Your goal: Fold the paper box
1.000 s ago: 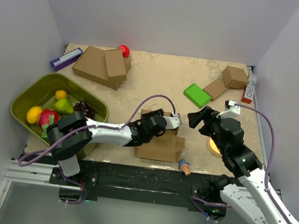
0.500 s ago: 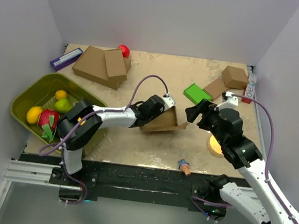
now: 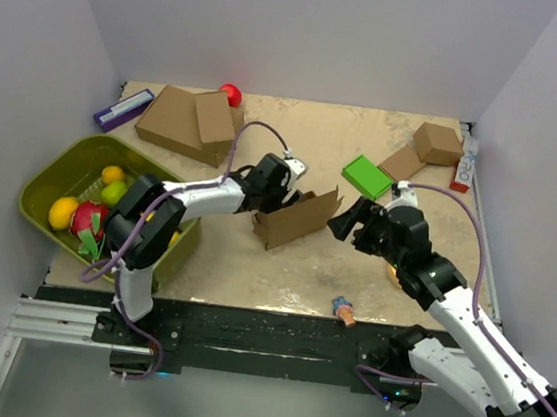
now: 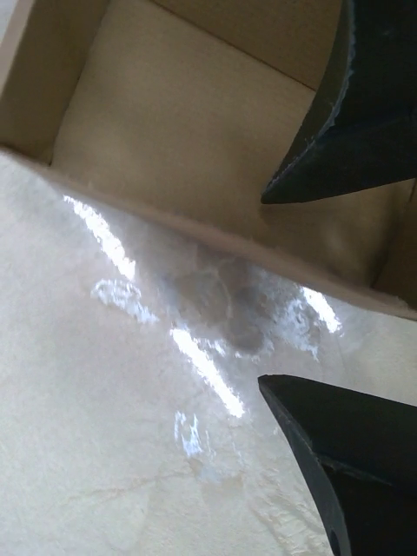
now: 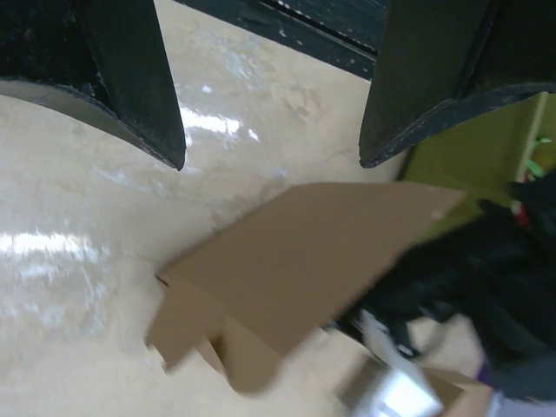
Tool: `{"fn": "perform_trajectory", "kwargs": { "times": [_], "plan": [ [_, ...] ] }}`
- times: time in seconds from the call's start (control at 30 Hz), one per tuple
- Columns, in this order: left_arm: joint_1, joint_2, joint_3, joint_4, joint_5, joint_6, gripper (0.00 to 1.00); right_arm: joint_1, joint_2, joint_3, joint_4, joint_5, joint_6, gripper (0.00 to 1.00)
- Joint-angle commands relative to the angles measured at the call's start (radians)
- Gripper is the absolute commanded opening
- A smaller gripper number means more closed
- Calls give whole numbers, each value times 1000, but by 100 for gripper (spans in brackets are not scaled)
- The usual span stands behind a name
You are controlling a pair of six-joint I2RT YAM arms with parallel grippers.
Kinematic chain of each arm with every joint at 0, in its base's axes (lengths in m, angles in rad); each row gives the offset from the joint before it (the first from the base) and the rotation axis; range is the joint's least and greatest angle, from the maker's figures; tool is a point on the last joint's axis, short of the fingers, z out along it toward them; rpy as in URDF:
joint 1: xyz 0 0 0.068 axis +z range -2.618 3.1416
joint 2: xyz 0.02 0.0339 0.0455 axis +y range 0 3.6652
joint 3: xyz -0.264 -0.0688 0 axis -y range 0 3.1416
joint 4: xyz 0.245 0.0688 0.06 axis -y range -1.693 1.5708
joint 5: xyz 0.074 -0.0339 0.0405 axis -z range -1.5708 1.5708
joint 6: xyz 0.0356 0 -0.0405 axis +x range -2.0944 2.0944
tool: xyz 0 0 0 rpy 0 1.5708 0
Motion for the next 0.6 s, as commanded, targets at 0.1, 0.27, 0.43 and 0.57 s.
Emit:
{"fn": "perform_trajectory", "kwargs": {
  "times": [0.1, 0.27, 0.43, 0.57],
  "plan": [
    [86, -189, 8, 8, 101, -126, 86, -5, 69, -132, 142, 19, 89, 82],
    [91, -252, -30, 16, 150, -143, 86, -5, 221, -161, 278, 51, 93, 82],
    [91, -267, -24, -24, 198, -135, 86, -17, 426, -108, 413, 61, 78, 81],
    [91, -301, -47, -51, 230, -150, 86, -55, 616, -25, 479, 53, 41, 81]
  ]
}}
